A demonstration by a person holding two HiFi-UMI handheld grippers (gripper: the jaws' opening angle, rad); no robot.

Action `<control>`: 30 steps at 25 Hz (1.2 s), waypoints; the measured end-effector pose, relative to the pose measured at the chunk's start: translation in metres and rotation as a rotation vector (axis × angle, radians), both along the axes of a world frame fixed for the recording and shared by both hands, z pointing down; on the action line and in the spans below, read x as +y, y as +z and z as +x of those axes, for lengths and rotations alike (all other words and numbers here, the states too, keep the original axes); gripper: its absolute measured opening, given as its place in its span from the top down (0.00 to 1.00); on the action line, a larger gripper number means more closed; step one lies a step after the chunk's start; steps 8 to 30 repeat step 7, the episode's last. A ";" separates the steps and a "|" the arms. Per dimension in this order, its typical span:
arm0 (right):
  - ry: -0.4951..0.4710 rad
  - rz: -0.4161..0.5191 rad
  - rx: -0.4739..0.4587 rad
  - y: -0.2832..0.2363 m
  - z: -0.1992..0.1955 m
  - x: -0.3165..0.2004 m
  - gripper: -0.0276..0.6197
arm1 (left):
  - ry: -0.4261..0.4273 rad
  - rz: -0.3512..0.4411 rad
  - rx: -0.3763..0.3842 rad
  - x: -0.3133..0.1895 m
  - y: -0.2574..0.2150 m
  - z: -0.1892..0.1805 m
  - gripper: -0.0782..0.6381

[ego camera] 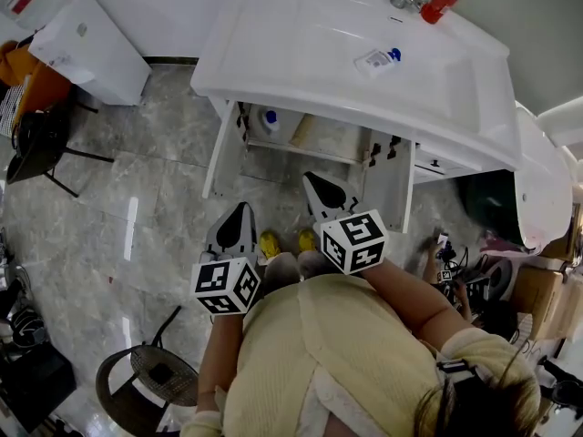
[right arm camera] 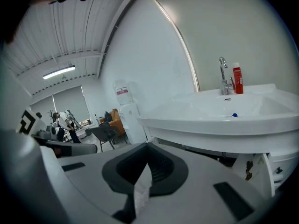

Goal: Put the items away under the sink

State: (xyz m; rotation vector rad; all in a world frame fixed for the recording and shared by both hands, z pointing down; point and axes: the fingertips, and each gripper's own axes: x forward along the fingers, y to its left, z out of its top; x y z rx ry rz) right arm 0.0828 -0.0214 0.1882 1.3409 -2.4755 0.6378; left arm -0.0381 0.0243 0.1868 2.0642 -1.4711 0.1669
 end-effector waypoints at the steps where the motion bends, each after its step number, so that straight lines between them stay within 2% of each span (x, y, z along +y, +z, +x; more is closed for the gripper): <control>1: 0.000 -0.004 0.000 0.001 0.000 0.000 0.92 | -0.002 -0.002 0.000 0.000 0.001 0.000 0.84; 30: -0.003 -0.018 0.004 0.007 -0.001 -0.003 0.92 | -0.013 -0.008 0.005 -0.004 0.003 -0.004 0.84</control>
